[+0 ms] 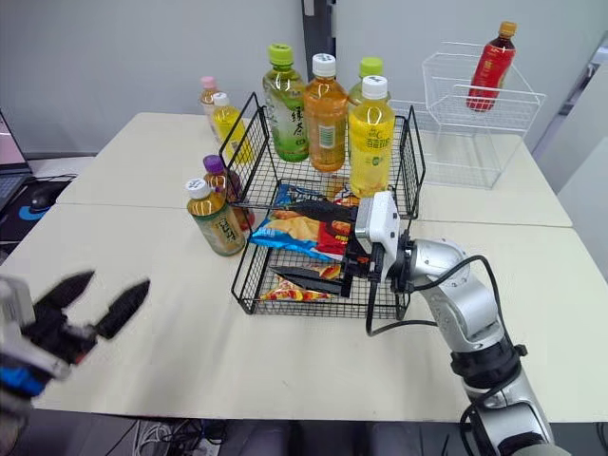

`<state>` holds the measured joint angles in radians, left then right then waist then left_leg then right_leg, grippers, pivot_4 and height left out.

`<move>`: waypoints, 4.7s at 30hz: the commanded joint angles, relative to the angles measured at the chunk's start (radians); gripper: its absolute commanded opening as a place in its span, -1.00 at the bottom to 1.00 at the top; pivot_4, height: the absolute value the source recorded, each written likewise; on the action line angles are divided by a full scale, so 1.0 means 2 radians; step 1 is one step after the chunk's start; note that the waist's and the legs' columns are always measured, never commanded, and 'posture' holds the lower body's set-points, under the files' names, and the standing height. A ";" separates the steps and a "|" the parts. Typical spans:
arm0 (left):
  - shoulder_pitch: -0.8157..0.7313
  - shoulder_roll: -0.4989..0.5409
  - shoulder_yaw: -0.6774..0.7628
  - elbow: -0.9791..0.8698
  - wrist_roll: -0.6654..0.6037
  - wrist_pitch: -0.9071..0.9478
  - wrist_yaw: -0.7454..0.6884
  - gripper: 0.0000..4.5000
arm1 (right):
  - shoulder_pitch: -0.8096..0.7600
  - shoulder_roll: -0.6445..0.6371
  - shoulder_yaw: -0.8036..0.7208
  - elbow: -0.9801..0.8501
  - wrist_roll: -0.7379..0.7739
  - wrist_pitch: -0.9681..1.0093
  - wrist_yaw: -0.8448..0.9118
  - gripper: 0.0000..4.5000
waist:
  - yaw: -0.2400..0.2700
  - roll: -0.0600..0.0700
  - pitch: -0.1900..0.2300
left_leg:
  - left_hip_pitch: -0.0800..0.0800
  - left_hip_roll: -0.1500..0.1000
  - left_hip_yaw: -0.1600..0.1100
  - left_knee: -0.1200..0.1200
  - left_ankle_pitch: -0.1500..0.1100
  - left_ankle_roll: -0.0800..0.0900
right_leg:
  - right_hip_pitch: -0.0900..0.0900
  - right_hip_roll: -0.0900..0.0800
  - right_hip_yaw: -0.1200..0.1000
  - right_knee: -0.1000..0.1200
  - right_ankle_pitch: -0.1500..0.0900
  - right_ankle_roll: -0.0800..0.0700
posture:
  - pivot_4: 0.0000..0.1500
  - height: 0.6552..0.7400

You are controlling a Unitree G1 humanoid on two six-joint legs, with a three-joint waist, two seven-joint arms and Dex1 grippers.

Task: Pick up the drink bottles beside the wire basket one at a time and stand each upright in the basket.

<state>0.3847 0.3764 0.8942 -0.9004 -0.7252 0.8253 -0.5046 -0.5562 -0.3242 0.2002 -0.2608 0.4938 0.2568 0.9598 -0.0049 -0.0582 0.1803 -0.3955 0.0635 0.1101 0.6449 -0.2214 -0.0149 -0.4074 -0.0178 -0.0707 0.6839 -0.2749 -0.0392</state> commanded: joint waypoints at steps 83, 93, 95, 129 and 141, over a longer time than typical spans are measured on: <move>-0.647 0.384 -0.196 0.428 -0.068 0.051 -0.139 -0.38 | 0.048 0.003 -0.048 -0.117 -0.064 -0.027 -0.181 1.00 | -0.007 -0.002 0.002 | -0.005 0.000 0.001 -0.001 0.000 0.001 | -0.004 0.000 -0.001 -0.002 0.001 0.002 | 1.00 1.00; -0.916 0.280 -0.328 0.542 -0.062 0.067 -0.160 -0.38 | 0.055 0.010 -0.058 -0.125 -0.099 -0.051 -0.215 1.00 | 0.004 -0.002 0.002 | -0.004 -0.001 0.001 0.000 0.000 0.001 | -0.003 0.000 -0.001 -0.001 0.001 0.002 | 1.00 1.00; -0.925 0.250 -0.349 0.553 -0.052 0.062 -0.172 -0.38 | 0.058 0.011 -0.060 -0.129 -0.105 -0.054 -0.223 1.00 | 0.002 -0.002 0.002 | -0.004 -0.001 0.001 0.000 0.000 0.001 | -0.003 0.000 0.000 -0.001 0.001 0.002 | 1.00 1.00; -0.886 0.088 -0.423 0.648 0.106 -0.067 -0.268 0.99 | 0.114 -0.003 -0.060 -0.194 -0.116 -0.014 -0.255 1.00 | -0.012 -0.001 0.003 | -0.007 -0.001 0.001 0.000 0.002 -0.002 | -0.007 0.001 0.001 0.000 0.001 0.002 | 1.00 1.00; -0.709 0.202 -0.258 0.412 0.088 0.019 -0.106 0.99 | 0.059 -0.009 -0.039 -0.131 -0.034 0.008 -0.157 1.00 | -0.016 0.000 0.003 | -0.004 0.000 0.002 0.001 0.002 -0.002 | -0.006 0.001 0.002 0.003 0.001 0.002 | 1.00 1.00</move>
<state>-1.0559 0.7420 0.2989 -0.0049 -0.5625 0.8653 -0.7702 -0.4137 -0.3423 0.1194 -0.5250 0.3808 0.2720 0.6030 -0.0360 -0.0592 0.1855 -0.4027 0.0625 0.1144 0.6457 -0.2173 -0.0191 -0.4196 -0.0166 -0.0649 0.6910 -0.2722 -0.0362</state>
